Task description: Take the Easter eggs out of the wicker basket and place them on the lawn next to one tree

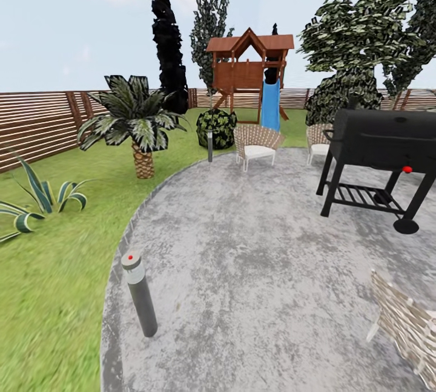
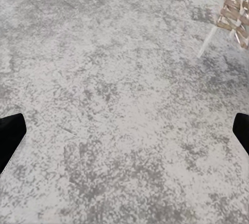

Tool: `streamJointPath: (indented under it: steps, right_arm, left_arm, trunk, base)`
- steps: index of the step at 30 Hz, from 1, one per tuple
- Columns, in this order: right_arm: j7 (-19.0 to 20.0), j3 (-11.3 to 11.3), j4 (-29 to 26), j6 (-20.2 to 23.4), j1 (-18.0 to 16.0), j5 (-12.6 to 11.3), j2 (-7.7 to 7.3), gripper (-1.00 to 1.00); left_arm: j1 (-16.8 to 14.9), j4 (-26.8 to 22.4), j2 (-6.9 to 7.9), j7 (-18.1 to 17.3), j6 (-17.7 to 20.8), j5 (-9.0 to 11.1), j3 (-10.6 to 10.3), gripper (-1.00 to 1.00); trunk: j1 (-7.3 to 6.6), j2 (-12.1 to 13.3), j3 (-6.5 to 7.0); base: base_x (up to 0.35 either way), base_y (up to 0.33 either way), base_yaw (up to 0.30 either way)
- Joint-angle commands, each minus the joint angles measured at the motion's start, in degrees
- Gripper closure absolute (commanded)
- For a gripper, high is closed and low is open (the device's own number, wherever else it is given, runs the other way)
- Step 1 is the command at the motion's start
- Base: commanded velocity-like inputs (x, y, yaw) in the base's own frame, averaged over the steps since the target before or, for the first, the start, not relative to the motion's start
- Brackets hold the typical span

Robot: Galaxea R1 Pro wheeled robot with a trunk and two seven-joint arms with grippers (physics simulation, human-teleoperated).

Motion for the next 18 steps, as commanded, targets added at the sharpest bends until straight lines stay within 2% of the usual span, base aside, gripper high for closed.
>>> streamJointPath:
  steps: [1,3,6,10,15,18]
  right_arm:
    - [0.17,-0.29,-0.07,-0.30,-0.07,-0.10,-0.02,-1.00]
    - [0.14,-0.30,-1.21,-0.37,-0.07,-0.16,-0.06,-1.00]
    - [0.23,-0.28,-6.99,-0.25,-0.12,-0.15,-0.18,-1.00]
    - [0.23,-0.28,-10.53,-0.22,-0.29,-0.20,-0.23,-1.00]
    - [0.28,-0.30,-12.20,-0.31,-0.41,-0.22,-0.18,-1.00]
    - [0.32,-0.35,-12.04,-0.25,-0.41,-0.19,-1.45,-1.00]
  left_arm:
    - [-0.04,0.03,0.00,0.02,-0.16,0.06,0.06,-1.00]
    - [-0.04,0.02,0.03,0.03,-0.12,0.10,0.09,-1.00]
    - [-0.05,0.03,0.05,0.06,0.02,0.13,0.14,-1.00]
    - [-0.06,0.03,0.00,0.07,0.08,0.14,0.10,-1.00]
    - [-0.07,0.01,-0.07,0.06,0.15,0.14,0.08,-1.00]
    - [-0.06,0.02,-0.17,0.07,0.12,0.14,0.08,-1.00]
  trunk:
    - [0.06,-0.11,-0.12]
    - [0.06,-0.11,-0.12]
    - [0.06,-0.11,-0.12]
    - [0.06,-0.11,-0.12]
    - [0.06,-0.11,-0.12]
    - [0.06,-0.11,-0.12]
  base:
    - [0.332,0.000,0.000]
    - [0.332,0.000,0.000]
    - [0.332,0.000,0.000]
    - [0.332,0.000,0.000]
    - [0.332,0.000,0.000]
    - [0.332,0.000,0.000]
